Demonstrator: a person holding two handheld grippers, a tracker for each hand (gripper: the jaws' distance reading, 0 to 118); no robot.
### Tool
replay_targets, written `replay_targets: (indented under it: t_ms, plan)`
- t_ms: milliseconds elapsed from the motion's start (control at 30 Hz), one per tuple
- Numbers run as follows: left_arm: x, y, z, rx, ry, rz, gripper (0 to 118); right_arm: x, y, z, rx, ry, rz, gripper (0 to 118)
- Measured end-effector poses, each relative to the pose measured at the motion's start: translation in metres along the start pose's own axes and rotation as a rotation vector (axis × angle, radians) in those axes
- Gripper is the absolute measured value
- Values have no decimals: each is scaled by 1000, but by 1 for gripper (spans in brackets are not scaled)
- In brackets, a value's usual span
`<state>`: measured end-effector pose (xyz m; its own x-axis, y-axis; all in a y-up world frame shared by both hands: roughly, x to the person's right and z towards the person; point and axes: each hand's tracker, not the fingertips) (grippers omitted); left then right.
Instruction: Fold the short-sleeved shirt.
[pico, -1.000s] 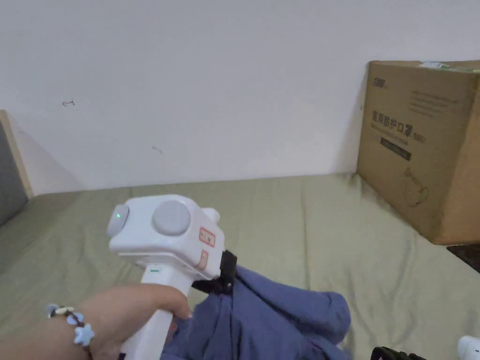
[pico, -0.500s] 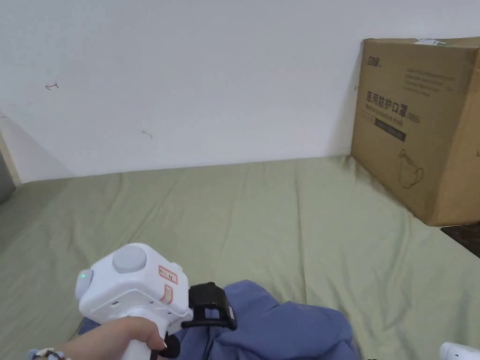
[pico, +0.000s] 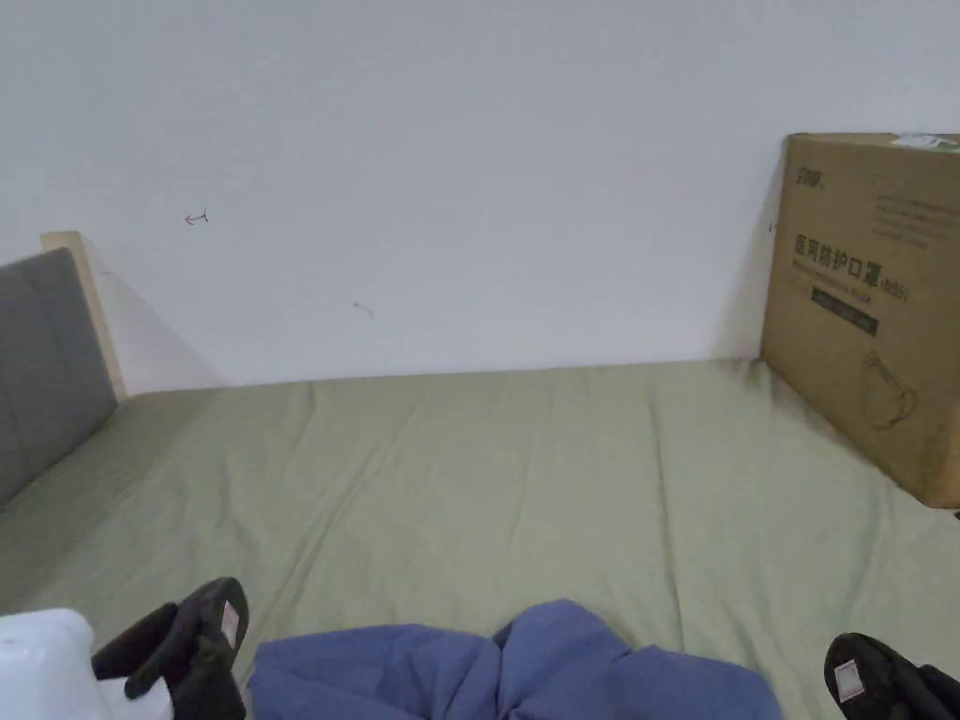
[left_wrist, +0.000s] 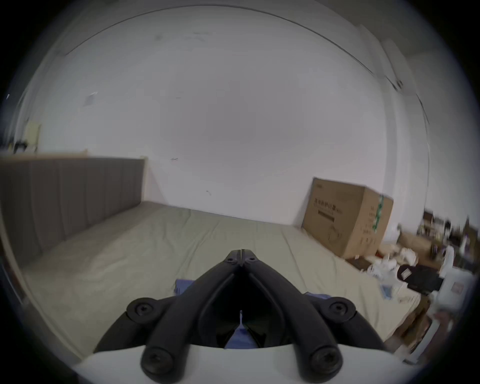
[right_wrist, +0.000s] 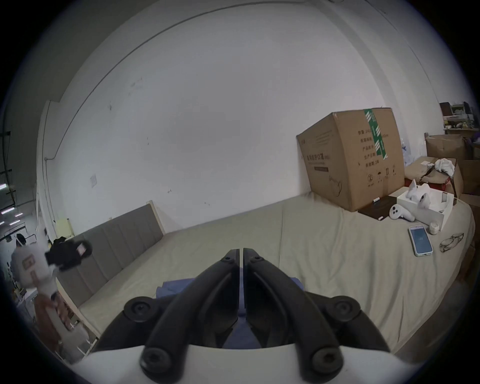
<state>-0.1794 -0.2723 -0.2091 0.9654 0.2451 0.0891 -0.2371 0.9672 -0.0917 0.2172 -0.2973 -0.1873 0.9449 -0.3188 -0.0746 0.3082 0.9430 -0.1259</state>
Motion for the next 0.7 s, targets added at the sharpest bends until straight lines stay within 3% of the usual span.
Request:
replay_targets:
  t_ms: [100, 367, 433, 533, 667, 700]
  plan:
    - [-8, -14, 18, -18, 49, 92, 0, -5, 0, 1, 11, -2, 16, 3]
    - [-21, 14, -19, -60, 42, 2, 0, -12, 1, -9, -37, 9, 27, 3]
    - [-34, 35, -70, -254, 23, 2, 0, -13, 2, -14, -61, 20, 32, 3]
    - [-77, 41, -171, -547, -33, 126, 0, -13, -1, -24, -92, 35, 56, 3]
    - [-113, 10, -282, -893, 112, 11, 0, -9, -11, -41, -124, 51, 52, 3]
    - [-119, -1, -302, -947, 113, -14, 6, -7, -15, -46, -137, 52, 49, 3]
